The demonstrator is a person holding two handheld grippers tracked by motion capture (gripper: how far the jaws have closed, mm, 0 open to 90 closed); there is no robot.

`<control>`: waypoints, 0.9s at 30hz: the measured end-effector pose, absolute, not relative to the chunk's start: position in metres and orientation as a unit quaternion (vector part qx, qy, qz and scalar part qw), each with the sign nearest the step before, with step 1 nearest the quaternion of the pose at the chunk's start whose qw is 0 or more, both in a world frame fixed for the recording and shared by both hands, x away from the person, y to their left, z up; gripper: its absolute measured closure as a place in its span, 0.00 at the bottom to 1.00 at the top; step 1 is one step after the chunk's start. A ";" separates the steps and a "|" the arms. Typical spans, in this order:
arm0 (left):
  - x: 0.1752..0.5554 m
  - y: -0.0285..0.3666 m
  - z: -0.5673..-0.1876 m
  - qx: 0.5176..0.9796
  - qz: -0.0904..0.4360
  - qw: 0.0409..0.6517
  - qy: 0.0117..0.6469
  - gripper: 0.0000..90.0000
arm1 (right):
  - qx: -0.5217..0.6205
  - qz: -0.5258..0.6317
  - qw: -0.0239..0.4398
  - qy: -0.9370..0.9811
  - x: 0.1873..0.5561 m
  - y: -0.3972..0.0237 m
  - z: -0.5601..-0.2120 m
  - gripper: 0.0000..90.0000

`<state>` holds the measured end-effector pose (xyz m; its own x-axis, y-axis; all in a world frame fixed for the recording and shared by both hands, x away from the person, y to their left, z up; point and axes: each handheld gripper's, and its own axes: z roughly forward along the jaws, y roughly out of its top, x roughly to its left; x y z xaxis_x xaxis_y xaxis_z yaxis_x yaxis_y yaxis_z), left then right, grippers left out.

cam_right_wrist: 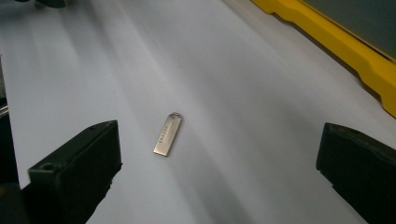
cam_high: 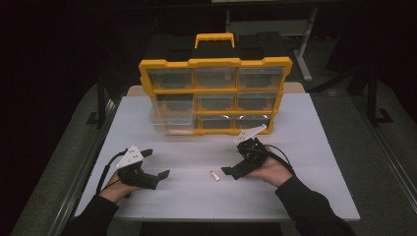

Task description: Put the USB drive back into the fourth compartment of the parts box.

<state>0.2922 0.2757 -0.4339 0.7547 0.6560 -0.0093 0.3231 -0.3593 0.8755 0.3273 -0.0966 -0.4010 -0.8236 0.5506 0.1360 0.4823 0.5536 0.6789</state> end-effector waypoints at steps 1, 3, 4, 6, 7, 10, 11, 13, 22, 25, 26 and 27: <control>0.292 0.276 -0.434 0.806 0.174 0.478 0.304 0.00 | 0.293 0.369 0.045 0.881 0.327 -0.096 -0.401 0.00; 0.292 0.276 -0.434 0.806 0.175 0.477 0.304 0.00 | 0.291 0.366 0.044 0.883 0.328 -0.094 -0.401 0.00; 0.292 0.276 -0.434 0.806 0.175 0.478 0.304 0.00 | 0.289 0.366 0.044 0.883 0.328 -0.092 -0.402 0.00; 0.292 0.276 -0.434 0.806 0.175 0.478 0.304 0.00 | 0.289 0.365 0.043 0.884 0.328 -0.091 -0.401 0.00; 0.292 0.276 -0.434 0.806 0.175 0.478 0.303 0.00 | 0.287 0.364 0.043 0.885 0.329 -0.090 -0.401 0.00; 0.292 0.276 -0.434 0.806 0.175 0.478 0.304 0.00 | 0.286 0.363 0.042 0.886 0.329 -0.087 -0.400 0.00; 0.292 0.276 -0.434 0.806 0.174 0.478 0.304 0.00 | 0.285 0.362 0.041 0.886 0.330 -0.086 -0.400 0.00; 0.292 0.275 -0.434 0.806 0.174 0.478 0.304 0.00 | 0.285 0.361 0.040 0.887 0.331 -0.085 -0.400 0.00; 0.292 0.276 -0.434 0.806 0.174 0.478 0.303 0.00 | 0.281 0.355 0.035 0.891 0.333 -0.076 -0.399 0.00; 0.292 0.276 -0.434 0.806 0.174 0.478 0.303 0.00 | 0.279 0.355 0.034 0.891 0.334 -0.073 -0.400 0.00; 0.292 0.276 -0.434 0.806 0.174 0.478 0.303 0.00 | 0.279 0.353 0.034 0.892 0.334 -0.072 -0.400 0.00; 0.292 0.276 -0.434 0.806 0.174 0.478 0.303 0.00 | 0.278 0.353 0.033 0.893 0.334 -0.071 -0.400 0.00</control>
<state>0.2921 0.2756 -0.4337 0.7559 0.6546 -0.0090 0.3218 -0.3595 0.8759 0.3344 -0.0712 -0.3999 -0.8430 0.5203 0.1367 0.4732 0.5964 0.6483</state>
